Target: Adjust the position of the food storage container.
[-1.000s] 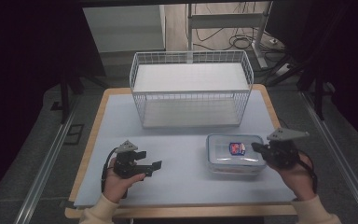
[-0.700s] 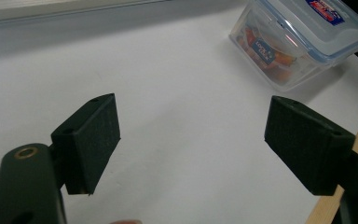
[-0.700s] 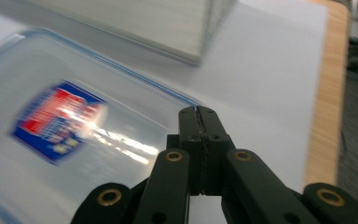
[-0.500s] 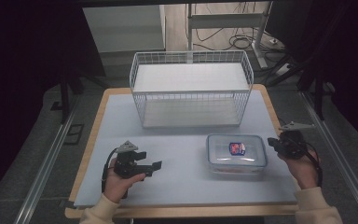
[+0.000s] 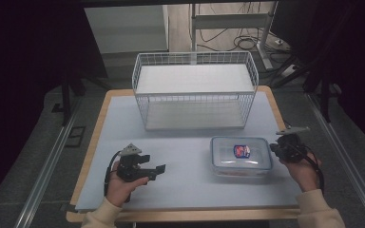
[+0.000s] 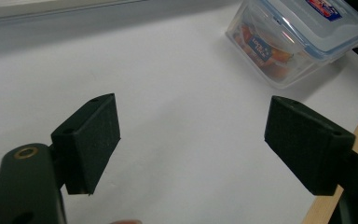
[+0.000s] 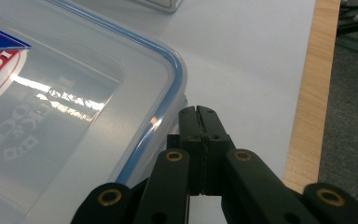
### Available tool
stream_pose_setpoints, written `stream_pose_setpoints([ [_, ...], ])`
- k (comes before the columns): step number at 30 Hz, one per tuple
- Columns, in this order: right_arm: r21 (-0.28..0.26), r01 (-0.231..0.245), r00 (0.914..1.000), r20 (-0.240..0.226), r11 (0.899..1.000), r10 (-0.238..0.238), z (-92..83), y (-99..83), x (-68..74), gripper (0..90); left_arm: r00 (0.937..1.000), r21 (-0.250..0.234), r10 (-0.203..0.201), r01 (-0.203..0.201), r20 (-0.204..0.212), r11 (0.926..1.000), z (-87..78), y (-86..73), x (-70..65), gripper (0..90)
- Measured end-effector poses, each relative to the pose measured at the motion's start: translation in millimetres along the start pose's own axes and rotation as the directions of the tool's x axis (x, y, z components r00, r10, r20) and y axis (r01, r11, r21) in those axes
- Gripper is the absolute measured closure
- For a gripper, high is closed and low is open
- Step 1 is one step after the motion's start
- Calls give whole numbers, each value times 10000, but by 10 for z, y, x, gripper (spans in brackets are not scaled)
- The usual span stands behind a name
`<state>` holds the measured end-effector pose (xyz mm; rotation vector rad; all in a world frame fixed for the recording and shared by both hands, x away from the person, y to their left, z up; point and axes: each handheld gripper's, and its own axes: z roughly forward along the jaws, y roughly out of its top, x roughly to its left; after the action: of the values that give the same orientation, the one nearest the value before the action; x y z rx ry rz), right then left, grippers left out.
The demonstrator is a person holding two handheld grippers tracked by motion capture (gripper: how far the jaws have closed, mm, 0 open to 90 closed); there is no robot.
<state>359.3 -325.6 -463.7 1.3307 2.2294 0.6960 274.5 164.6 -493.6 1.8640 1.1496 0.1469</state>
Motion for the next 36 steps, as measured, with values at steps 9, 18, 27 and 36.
stream_pose_setpoints([
  [9,299,-25,10000,-77,9996,27,49,-18,-25,898,10000,36,64,-65,48,10000,13,1,-31,180],
  [18,197,-35,9999,-125,9998,38,51,-11,-19,898,9999,72,104,-104,31,9999,20,1,-29,180],
  [27,79,425,9958,-811,9991,-417,104,52,224,899,10000,62,68,-68,-1,10000,17,-1,-15,180],
  [36,-67,826,9840,-1580,9966,-826,165,126,545,899,10000,58,30,-29,-29,10000,16,-1,-4,180],
])
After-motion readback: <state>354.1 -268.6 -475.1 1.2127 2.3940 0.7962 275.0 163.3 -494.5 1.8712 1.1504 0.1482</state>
